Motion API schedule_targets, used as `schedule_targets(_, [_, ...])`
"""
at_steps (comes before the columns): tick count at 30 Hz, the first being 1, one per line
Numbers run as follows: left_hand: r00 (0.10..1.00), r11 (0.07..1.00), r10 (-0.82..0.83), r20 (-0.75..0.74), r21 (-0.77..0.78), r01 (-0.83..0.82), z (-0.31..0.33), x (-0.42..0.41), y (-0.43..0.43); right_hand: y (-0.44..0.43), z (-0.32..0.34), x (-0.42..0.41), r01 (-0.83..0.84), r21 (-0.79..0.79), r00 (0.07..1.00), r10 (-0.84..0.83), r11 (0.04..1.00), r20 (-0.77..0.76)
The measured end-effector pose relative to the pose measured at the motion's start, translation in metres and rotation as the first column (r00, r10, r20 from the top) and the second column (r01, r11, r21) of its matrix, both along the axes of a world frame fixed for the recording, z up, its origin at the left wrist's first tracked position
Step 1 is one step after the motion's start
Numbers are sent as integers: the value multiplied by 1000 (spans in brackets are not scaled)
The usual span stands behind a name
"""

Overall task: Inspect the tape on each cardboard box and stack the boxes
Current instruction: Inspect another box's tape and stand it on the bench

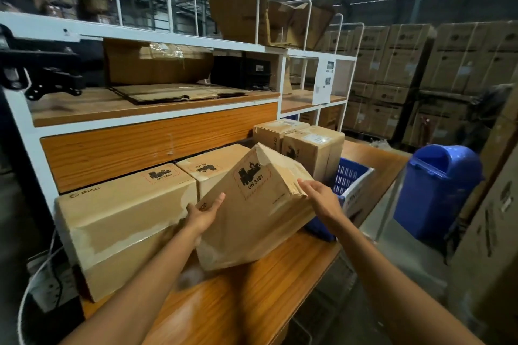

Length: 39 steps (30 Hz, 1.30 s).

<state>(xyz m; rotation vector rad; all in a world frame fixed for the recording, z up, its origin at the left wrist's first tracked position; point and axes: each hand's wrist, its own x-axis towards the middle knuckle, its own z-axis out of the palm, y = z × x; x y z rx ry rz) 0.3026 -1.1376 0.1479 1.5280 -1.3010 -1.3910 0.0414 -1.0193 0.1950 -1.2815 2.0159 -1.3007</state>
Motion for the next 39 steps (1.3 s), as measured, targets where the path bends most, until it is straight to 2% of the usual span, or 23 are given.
schedule_targets(3, [980,993,114,-165,-12,-118,-7,1,5,0,-1,-12,-79,11,993,78,997,88])
schedule_targets(6, [950,965,143,-278,-172,-195,19,-11,28,0,7,-27,-84,-32,941,89,996,325])
schedule_targets(11, [892,897,146,-429,-324,-302,72,-21,22,-15,30,-53,62,-156,767,53,986,640])
schedule_targets(14, [884,847,114,-453,-421,-324,110,-23,24,-34,46,-54,122,-210,700,66,970,711])
schedule_targets(17, [891,811,74,-449,-493,-316,135,-27,21,-56,63,-45,100,-291,714,135,951,687])
schedule_targets(21, [898,792,-17,-440,-553,-257,157,-29,7,-94,71,-48,44,-325,715,197,945,670])
schedule_targets(26, [916,751,-2,-401,-605,-263,170,-37,-32,-162,89,-61,44,-280,734,159,959,660])
schedule_targets(30, [915,714,-9,-404,-643,-277,172,-45,-71,-189,111,-55,-27,-265,743,196,964,639])
schedule_targets(33, [921,702,56,-386,-640,-311,171,-48,-99,-220,114,-56,-48,-253,809,186,966,557])
schedule_targets(35, [929,709,112,-354,-626,-324,169,-47,-113,-241,112,-56,-91,-221,896,177,971,407])
schedule_targets(39, [959,644,211,-189,-711,-282,161,-48,-133,-271,102,-54,-190,-177,894,244,966,375])
